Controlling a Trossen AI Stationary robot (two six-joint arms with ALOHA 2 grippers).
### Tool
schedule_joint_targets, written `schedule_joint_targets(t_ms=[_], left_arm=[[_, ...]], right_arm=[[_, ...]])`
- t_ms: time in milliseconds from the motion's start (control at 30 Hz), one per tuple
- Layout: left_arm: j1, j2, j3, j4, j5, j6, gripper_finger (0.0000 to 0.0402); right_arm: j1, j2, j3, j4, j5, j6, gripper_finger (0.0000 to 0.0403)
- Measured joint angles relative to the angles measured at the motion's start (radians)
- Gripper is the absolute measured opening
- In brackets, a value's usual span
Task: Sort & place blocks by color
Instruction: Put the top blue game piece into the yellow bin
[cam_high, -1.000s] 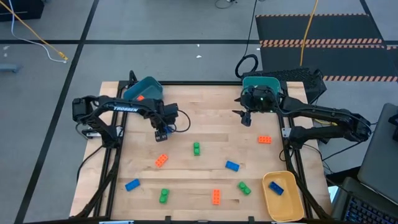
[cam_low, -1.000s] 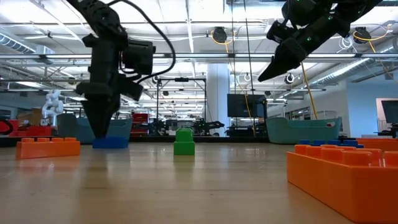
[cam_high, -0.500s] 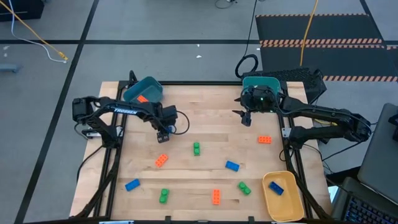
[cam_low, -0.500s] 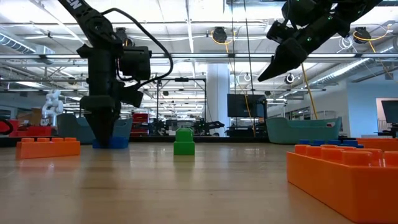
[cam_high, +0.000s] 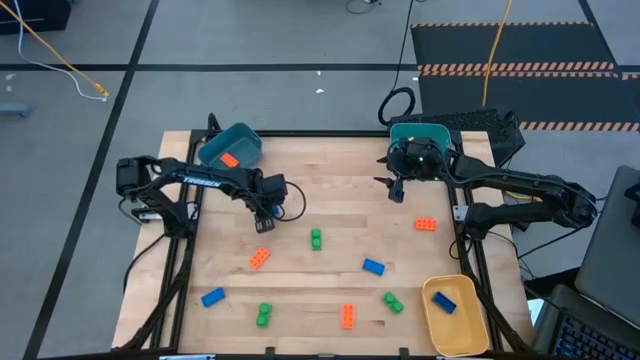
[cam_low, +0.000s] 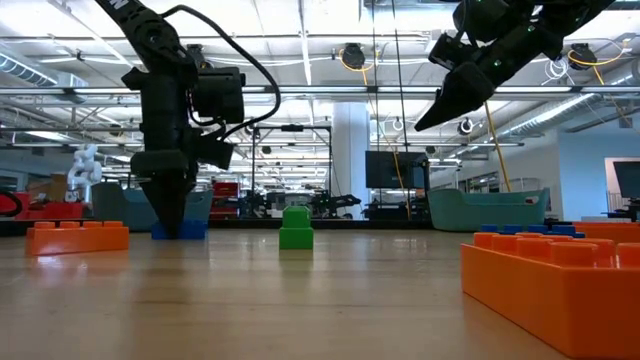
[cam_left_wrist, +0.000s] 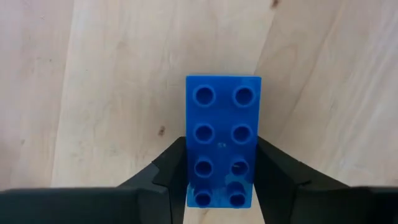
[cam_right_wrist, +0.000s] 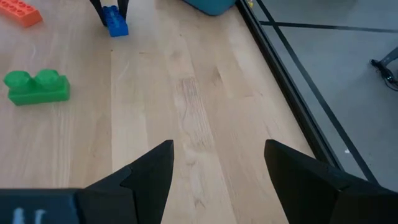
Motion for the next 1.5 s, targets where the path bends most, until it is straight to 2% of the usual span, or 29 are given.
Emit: schedule_joint_targets(t_ms=[467, 567, 667, 767, 933, 1000, 1067, 1233, 1367, 1500], left_arm=[[0.0, 0.0, 0.232, 0.029, -0.095, -0.013, 0.0138], [-0.006, 0.0, 0.255, 0.124, -0.137, -0.021, 0.0149], [-0.01, 0.0, 0.254, 0.287, -0.16, -0.026, 0.0151], [-0.023, 0.0, 0.242, 0.431, -0.162, -0.048, 0.0143], [-0.08, 0.0, 0.234, 0.553, -0.086, -0.016, 0.0141], [-0.105, 0.0, 0.234, 0.592, -0.078, -0.002, 0.0146], [-0.126, 0.0, 0.234, 0.627, -0.077, 0.005, 0.015], [-0.159, 0.0, 0.233, 0.698, -0.077, 0.016, 0.0145], [-0.171, 0.0, 0.233, 0.715, -0.081, 0.031, 0.0146], [-0.178, 0.0, 0.233, 0.724, -0.101, 0.034, 0.0148]], right_arm=[[0.0, 0.0, 0.0, 0.001, 0.0, 0.005, 0.0244], [0.0, 0.0, 0.0, 0.0, 0.0, 0.005, 0.0244], [0.0, 0.0, 0.0, 0.001, 0.0, 0.009, 0.0244], [0.0, -0.001, 0.001, -0.032, -0.01, 0.084, 0.0244], [0.034, -0.001, 0.001, -0.197, -0.134, 0.17, 0.0244], [0.059, -0.001, 0.001, -0.204, -0.141, 0.179, 0.0244], [0.084, -0.001, 0.0, -0.162, -0.141, 0.19, 0.0244], [0.168, 0.018, 0.0, 0.102, -0.14, 0.191, 0.0244], [0.227, 0.069, 0.001, 0.298, -0.141, 0.185, 0.0244], [0.265, 0.135, 0.001, 0.407, -0.141, 0.16, 0.0244]])
